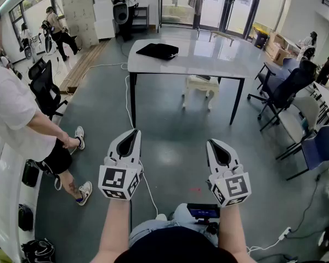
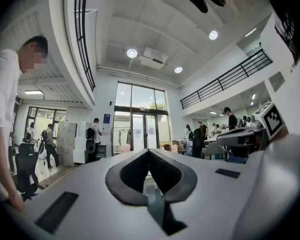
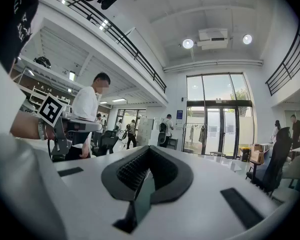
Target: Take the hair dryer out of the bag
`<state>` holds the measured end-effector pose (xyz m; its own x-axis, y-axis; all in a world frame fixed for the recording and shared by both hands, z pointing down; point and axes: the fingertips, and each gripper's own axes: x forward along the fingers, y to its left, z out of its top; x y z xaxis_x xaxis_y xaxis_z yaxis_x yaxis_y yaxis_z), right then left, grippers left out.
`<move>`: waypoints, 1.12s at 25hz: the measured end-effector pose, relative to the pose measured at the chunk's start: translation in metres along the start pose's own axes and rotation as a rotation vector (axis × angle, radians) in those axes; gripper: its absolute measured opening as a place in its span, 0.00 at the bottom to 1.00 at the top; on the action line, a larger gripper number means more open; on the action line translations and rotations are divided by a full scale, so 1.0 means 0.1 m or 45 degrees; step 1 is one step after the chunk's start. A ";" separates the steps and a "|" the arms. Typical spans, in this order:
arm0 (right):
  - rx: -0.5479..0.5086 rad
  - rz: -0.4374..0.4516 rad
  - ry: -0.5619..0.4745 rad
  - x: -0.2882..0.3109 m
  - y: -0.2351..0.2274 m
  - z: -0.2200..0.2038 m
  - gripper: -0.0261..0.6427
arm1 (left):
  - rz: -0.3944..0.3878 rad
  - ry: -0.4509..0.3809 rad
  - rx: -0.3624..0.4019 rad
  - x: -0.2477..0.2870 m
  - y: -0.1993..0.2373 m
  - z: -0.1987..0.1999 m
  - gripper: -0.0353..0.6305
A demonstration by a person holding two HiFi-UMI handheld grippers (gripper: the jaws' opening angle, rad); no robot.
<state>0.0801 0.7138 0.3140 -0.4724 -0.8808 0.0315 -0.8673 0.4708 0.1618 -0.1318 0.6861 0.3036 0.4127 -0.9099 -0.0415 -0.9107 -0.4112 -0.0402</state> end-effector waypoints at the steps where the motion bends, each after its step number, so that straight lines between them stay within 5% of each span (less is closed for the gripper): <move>1: 0.007 -0.002 0.004 0.02 0.02 0.00 0.08 | 0.009 -0.002 -0.009 -0.01 0.04 -0.01 0.07; 14: 0.069 -0.023 -0.002 0.47 -0.21 -0.13 0.07 | 0.019 0.006 -0.047 0.44 0.28 -0.15 0.07; 28: 0.015 0.119 0.011 2.31 -1.31 -0.30 0.08 | 0.096 0.058 -0.039 2.38 0.90 -0.35 0.07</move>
<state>0.0895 0.4469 0.3299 -0.5496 -0.8336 0.0547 -0.8214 0.5512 0.1464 -0.1161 0.4309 0.3246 0.3423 -0.9396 0.0021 -0.9396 -0.3423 -0.0079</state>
